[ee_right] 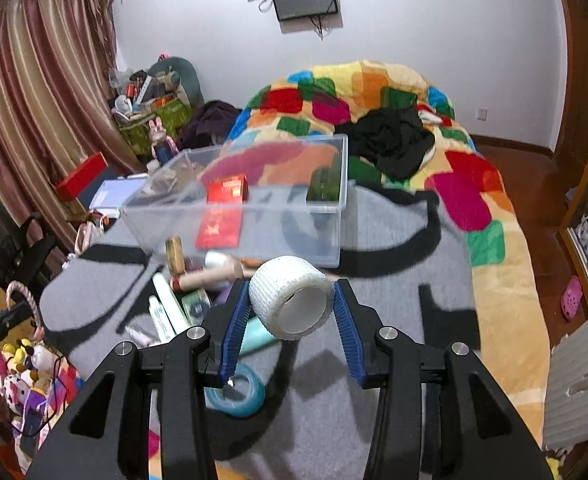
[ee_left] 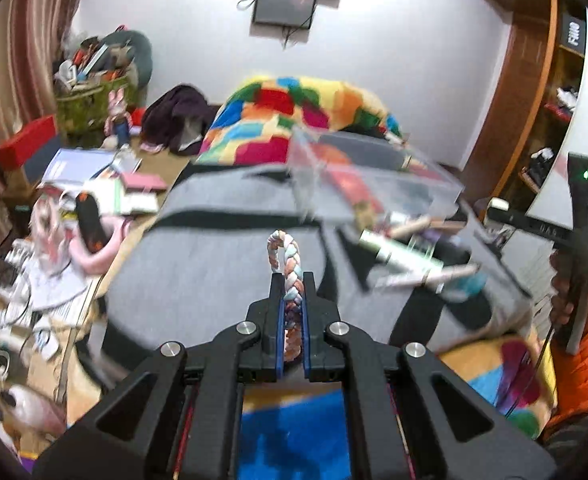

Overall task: Organize objects
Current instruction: 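Release the hair tie and white tape roll into the clear box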

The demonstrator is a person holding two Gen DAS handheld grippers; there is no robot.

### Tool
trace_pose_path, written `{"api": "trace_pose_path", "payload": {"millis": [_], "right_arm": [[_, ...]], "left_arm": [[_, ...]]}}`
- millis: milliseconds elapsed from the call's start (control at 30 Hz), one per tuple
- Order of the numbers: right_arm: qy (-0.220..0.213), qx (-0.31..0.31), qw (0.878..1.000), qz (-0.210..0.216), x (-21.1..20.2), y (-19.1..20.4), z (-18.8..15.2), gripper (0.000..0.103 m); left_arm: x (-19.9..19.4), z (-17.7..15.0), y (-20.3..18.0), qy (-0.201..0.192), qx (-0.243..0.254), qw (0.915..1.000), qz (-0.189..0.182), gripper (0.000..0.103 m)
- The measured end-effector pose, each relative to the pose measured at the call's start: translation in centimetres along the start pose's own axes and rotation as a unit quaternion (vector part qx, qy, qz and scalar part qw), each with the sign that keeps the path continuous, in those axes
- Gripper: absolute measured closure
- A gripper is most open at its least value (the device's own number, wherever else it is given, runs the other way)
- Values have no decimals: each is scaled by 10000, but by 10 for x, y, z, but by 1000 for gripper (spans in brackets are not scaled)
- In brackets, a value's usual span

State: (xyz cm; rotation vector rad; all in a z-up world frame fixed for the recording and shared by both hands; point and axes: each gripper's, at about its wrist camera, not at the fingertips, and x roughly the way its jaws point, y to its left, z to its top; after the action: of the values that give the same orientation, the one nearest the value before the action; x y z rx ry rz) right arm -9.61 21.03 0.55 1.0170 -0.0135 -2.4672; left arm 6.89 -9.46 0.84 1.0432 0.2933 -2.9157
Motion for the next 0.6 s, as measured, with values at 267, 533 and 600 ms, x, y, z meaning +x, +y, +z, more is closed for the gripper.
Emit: {"api": "trace_pose_path", "payload": {"millis": [267,533,600], "right_arm": [[-233,115,9997,-39,-3,-1,24,64],[-338,92,9994,-76,14,4,54,64],[-331,53,9994,-105,21,6,62,64]], "left_arm": [[41,48,-13,-149,-38,9996,-223,98],[80,96,-27,-231,63,9991,-344,98],[90,106,-30,-222,114,9991,-332,98]]}}
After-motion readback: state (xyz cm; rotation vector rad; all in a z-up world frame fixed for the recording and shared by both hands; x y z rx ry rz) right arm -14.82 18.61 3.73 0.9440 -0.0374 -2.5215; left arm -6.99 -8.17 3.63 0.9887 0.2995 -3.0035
